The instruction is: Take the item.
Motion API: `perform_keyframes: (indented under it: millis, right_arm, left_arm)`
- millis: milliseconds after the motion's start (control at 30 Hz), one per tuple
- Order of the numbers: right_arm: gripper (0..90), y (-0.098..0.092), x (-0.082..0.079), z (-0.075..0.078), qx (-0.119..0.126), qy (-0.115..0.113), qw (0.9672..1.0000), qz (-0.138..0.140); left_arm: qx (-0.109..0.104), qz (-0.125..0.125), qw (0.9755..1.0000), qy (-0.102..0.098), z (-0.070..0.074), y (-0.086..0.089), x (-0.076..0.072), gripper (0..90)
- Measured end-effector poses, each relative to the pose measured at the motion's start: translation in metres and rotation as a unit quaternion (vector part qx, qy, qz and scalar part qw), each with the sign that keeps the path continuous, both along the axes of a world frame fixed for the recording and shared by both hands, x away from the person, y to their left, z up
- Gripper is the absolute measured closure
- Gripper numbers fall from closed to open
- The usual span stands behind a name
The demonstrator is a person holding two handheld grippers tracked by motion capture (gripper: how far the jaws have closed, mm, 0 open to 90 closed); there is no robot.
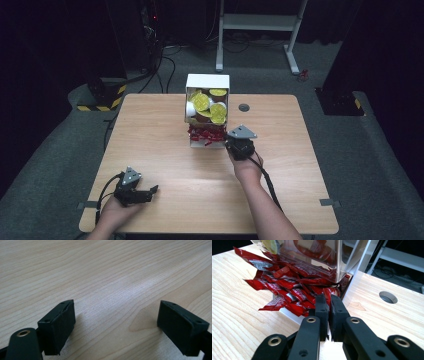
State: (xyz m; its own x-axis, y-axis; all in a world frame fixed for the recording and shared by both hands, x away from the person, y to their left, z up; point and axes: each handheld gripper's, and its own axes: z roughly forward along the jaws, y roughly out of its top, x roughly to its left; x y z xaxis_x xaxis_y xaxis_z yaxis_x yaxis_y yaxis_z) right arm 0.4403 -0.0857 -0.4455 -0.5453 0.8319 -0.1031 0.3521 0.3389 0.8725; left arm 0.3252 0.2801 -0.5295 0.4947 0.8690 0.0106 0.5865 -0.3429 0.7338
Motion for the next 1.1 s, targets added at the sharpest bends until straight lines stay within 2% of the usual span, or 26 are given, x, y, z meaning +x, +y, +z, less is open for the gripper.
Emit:
perform_keyframes:
  millis: [467,1100]
  right_arm:
    - [87.4,-0.007,-0.015,0.008,0.011,-0.007,0.9998,0.014]
    - [87.8,-0.021,-0.035,0.015,0.027,-0.023,0.9992,0.02]
  left_arm:
    - [-0.001,0.0,1.0,0.0,0.0,0.0,0.0,15.2]
    - [0.001,0.0,1.0,-0.002,0.0,0.0,0.0,15.2]
